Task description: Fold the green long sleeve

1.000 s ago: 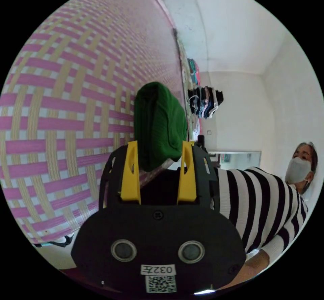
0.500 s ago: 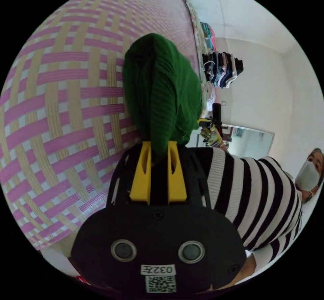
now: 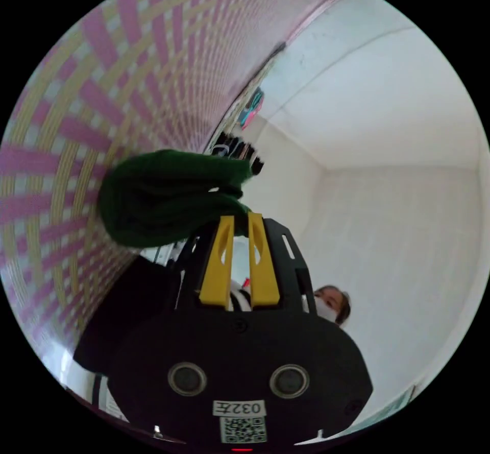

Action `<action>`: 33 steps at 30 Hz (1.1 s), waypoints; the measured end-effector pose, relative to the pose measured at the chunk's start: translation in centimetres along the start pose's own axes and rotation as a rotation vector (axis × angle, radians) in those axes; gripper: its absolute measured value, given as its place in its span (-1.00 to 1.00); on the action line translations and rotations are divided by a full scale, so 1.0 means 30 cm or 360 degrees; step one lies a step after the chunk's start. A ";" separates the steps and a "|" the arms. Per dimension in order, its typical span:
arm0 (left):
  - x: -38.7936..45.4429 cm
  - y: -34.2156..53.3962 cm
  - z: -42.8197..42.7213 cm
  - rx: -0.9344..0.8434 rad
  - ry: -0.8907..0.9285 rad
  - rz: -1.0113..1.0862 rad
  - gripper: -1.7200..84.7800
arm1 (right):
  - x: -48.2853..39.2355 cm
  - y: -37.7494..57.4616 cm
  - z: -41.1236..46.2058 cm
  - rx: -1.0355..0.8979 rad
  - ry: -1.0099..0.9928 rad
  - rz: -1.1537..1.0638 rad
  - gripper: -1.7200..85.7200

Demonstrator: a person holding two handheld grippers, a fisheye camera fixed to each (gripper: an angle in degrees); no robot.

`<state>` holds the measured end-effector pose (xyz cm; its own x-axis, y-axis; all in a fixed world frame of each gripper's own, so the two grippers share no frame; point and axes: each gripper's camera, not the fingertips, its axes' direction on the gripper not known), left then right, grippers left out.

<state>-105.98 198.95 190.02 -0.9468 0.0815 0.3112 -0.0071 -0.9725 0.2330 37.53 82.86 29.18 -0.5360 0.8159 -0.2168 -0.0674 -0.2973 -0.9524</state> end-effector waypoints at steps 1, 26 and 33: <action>0.031 -0.075 -0.003 0.0113 0.0024 0.0053 -0.92 | -0.002 -0.079 -0.032 0.0141 -0.0029 0.0019 -0.79; 0.171 -0.419 0.303 -0.0029 -0.1240 0.0595 -0.74 | -0.010 -0.225 0.231 0.0079 0.1054 -0.0645 -0.63; 0.186 -0.324 0.313 -0.0120 -0.1282 0.0643 -0.74 | -0.005 -0.243 0.385 -0.0152 0.1245 -0.0702 -0.67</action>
<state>-108.16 210.90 198.16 -0.3699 -0.1686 0.9137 0.2293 -0.9695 -0.0861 28.38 79.20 38.64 0.2498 0.9606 0.1218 -0.0424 0.1365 -0.9897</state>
